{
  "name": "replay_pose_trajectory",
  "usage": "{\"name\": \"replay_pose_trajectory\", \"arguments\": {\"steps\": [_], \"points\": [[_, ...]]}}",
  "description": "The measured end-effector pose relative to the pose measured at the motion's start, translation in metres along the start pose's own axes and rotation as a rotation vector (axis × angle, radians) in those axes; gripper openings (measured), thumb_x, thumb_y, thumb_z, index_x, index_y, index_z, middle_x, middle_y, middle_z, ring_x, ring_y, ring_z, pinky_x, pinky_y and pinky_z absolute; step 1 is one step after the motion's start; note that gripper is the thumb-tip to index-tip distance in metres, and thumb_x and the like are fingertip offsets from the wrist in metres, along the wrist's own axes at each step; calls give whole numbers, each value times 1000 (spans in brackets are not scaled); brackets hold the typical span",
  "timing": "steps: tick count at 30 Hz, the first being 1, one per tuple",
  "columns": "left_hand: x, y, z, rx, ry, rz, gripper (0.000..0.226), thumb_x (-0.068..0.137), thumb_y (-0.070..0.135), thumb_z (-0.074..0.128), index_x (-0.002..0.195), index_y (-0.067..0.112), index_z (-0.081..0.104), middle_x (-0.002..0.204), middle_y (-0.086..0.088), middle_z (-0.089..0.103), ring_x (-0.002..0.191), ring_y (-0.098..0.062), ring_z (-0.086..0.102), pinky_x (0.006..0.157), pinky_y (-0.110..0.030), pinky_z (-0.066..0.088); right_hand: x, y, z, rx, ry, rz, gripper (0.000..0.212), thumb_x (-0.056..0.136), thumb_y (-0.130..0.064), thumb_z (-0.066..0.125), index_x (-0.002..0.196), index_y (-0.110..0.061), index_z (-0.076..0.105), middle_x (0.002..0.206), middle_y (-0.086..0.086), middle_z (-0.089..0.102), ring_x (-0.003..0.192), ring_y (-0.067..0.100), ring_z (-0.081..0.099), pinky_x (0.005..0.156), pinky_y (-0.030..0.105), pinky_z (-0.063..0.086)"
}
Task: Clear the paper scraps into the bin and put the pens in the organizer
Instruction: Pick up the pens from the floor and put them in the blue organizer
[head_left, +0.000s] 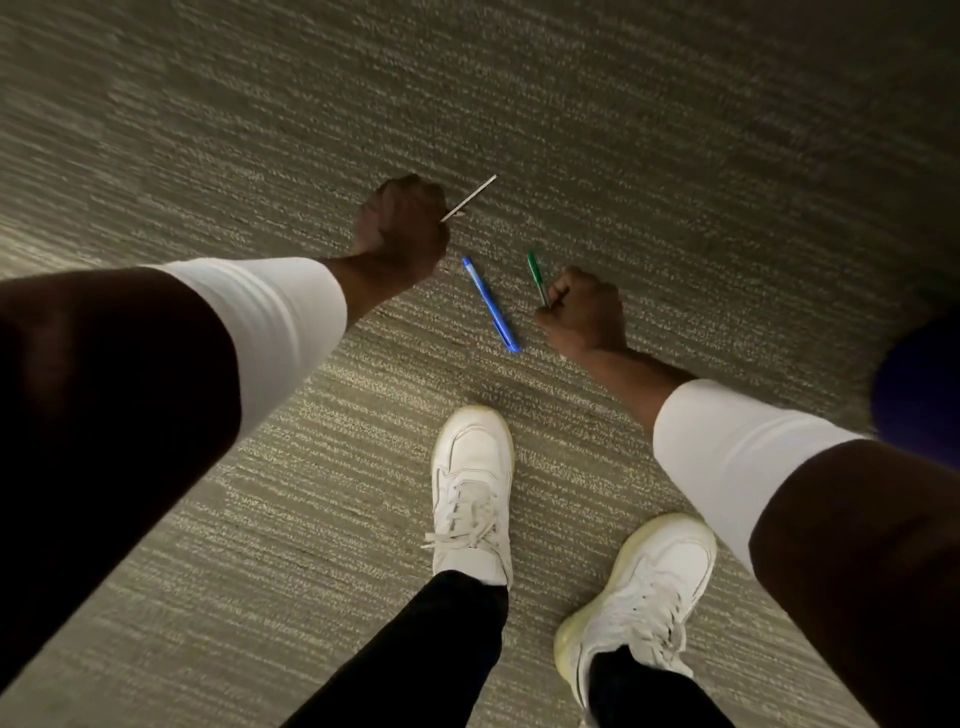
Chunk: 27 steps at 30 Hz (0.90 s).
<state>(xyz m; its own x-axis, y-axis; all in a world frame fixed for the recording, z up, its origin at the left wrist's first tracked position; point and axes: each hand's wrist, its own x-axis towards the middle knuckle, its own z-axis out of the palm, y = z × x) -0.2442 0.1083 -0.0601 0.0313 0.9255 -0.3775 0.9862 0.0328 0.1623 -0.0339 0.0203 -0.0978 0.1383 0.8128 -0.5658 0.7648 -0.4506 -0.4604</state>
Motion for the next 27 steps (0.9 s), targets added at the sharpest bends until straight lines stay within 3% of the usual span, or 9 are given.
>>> {"name": "replay_pose_trajectory", "arguments": {"steps": [8, 11, 17, 22, 27], "points": [[11, -25, 18, 209, 95, 46, 18, 92, 19, 64, 99, 18, 81, 98, -11, 76, 97, -37, 71, 85, -41, 53, 10, -16, 32, -11, -52, -179, 29, 80, -25, 91, 96, -11, 71, 99, 7, 79, 93, 30, 75, 80, 35, 57], [14, -25, 22, 259, 111, 88, 20, 96, 18, 61, 104, 16, 79, 104, -13, 73, 106, -38, 66, 91, -44, 51, 9, -19, 42, -98, -43, -253, 31, 83, -25, 89, 104, -11, 71, 106, 9, 78, 97, 29, 74, 75, 29, 49], [18, -29, 21, 345, 120, 179, 21, 97, 18, 60, 106, 14, 79, 115, -16, 61, 116, -40, 55, 90, -48, 47, 2, -22, 46, -152, 1, -339, 38, 85, -12, 84, 114, -10, 60, 108, 13, 76, 95, 35, 76, 77, 42, 62], [7, -20, 18, 249, 97, 76, 25, 96, 17, 56, 107, 11, 78, 116, -16, 67, 115, -40, 61, 93, -47, 50, 1, -10, 36, -155, -31, -288, 40, 83, -11, 83, 117, -8, 63, 111, 17, 77, 100, 37, 75, 83, 40, 58], [-27, 1, 16, 149, 16, -64, 25, 101, 31, 58, 115, 18, 74, 122, -16, 70, 114, -40, 65, 92, -47, 52, -15, 10, 7, -50, -78, -109, 14, 79, -16, 86, 80, -7, 76, 85, 12, 79, 77, 28, 73, 65, 31, 48]]}}
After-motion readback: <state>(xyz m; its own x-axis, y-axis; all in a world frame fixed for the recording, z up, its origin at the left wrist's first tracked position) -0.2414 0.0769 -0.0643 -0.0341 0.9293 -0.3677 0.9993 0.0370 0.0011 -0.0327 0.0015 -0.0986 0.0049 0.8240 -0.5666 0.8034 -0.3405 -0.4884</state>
